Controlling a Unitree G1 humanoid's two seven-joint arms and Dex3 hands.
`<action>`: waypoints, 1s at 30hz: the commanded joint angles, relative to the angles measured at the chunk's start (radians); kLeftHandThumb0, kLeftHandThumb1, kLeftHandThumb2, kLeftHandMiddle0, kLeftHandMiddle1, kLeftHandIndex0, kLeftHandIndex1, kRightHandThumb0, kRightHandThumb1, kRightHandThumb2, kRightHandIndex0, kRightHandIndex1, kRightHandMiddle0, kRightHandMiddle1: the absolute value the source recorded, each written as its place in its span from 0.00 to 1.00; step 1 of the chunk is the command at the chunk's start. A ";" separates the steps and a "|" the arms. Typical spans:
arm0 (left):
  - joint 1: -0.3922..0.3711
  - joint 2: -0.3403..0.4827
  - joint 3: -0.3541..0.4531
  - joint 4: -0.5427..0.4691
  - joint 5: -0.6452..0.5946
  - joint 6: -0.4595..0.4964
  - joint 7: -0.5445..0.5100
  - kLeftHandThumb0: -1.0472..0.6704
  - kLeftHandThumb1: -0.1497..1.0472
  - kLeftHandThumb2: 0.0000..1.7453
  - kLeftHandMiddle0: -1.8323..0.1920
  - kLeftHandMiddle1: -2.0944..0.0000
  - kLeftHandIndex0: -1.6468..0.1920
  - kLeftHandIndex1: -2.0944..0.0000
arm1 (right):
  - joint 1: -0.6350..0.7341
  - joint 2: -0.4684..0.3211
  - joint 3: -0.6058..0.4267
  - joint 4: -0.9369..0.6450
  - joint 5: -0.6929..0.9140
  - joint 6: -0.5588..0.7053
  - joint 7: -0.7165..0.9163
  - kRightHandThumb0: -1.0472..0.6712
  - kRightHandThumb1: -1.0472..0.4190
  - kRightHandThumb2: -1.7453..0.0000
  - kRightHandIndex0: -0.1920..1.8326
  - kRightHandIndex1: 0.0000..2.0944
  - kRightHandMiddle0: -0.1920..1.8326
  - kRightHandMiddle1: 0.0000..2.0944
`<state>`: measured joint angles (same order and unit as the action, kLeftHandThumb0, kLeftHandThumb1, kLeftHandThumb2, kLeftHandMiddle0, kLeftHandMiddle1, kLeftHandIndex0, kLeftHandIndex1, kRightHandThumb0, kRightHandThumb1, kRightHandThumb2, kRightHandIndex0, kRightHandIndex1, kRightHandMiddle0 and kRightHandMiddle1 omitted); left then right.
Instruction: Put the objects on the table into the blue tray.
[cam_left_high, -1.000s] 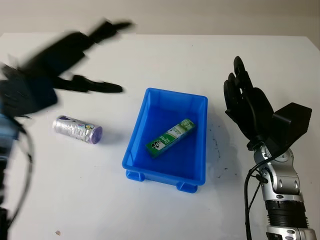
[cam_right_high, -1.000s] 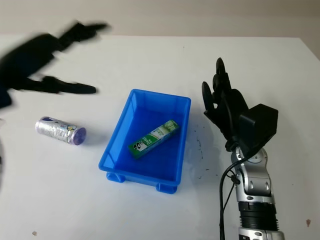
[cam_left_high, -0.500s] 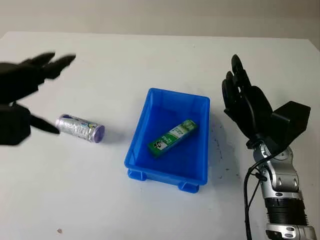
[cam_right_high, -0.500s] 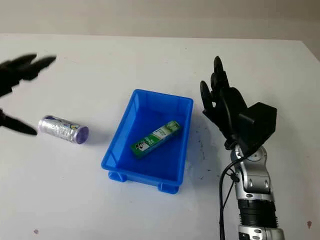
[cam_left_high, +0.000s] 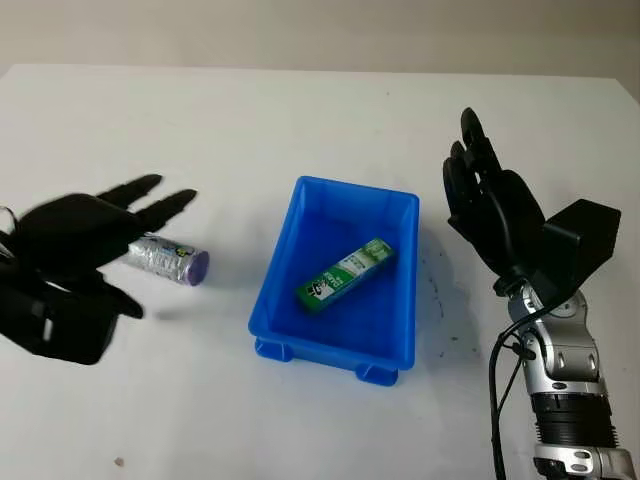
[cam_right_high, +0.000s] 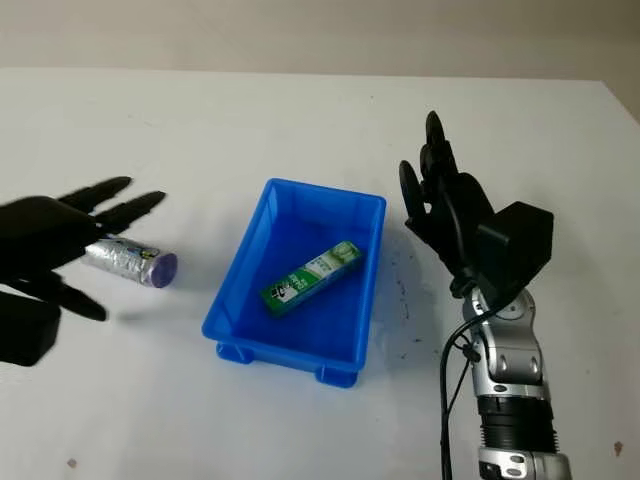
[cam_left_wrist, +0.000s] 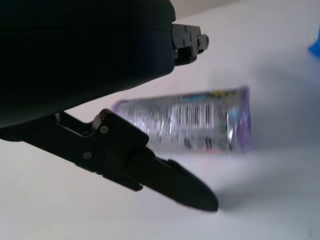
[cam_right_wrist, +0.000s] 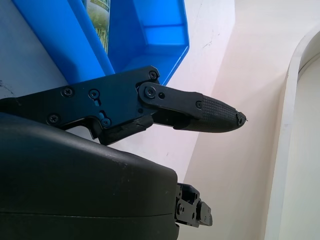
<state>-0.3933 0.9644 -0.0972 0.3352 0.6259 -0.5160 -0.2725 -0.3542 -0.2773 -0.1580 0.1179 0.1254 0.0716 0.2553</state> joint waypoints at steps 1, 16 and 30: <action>-0.042 -0.054 -0.040 0.076 0.018 -0.033 0.059 0.28 0.87 0.04 0.90 0.96 0.87 0.95 | -0.005 -0.008 -0.005 -0.001 0.006 -0.005 0.000 0.19 0.00 0.66 0.00 0.00 0.00 0.00; -0.241 -0.053 -0.298 0.311 0.472 -0.157 0.608 0.39 0.90 0.03 0.76 0.33 0.70 0.50 | 0.021 -0.021 -0.021 -0.038 0.015 0.026 0.003 0.21 0.00 0.67 0.00 0.00 0.00 0.00; -0.282 -0.013 -0.424 0.213 0.691 0.045 0.681 0.29 1.00 0.17 0.27 0.00 0.53 0.00 | 0.009 -0.024 -0.019 -0.023 0.007 0.010 0.007 0.21 0.00 0.66 0.00 0.00 0.00 0.00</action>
<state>-0.6834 0.9685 -0.4976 0.5582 1.3149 -0.4812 0.4167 -0.3380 -0.2880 -0.1701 0.0916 0.1329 0.0928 0.2648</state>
